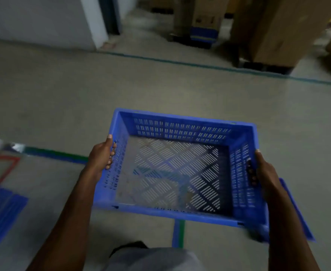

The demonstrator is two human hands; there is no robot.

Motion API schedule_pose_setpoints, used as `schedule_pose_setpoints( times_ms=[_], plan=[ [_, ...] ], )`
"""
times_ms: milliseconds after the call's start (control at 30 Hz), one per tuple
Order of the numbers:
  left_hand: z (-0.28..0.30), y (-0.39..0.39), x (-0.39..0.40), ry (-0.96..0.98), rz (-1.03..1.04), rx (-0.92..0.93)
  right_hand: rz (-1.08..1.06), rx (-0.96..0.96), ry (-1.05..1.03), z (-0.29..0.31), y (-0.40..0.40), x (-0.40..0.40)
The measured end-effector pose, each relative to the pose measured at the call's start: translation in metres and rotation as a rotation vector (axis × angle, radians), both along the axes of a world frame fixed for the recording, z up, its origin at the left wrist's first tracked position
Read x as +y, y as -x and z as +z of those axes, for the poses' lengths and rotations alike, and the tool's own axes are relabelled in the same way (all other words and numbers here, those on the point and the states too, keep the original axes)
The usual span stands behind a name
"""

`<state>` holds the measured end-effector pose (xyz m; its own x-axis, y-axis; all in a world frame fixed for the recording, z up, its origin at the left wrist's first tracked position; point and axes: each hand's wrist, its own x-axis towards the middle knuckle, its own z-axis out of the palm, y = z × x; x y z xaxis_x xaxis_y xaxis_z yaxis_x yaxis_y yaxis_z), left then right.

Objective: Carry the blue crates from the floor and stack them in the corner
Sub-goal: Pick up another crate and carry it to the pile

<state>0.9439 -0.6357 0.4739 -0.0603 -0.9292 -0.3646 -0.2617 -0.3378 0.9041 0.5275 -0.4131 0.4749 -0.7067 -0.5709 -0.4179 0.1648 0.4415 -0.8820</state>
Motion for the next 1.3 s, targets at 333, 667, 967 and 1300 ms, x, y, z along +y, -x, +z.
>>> schedule_pose_setpoints(
  times_ms=[333,667,967,1300],
  plan=[
    [-0.003,-0.281,-0.061,0.018,0.554,-0.053,0.537,-0.013,0.004,-0.001,-0.22,-0.294],
    [0.004,-0.484,-0.044,0.017,1.104,-0.033,1.096,-0.068,-0.012,0.005,-0.496,-0.532],
    [0.048,-0.631,-0.029,0.047,1.411,-0.002,1.481,-0.125,0.016,0.05,-0.749,-0.653],
    [0.086,-0.788,-0.042,0.081,1.514,0.017,1.644,-0.162,0.075,0.077,-0.968,-0.699]
  ],
)
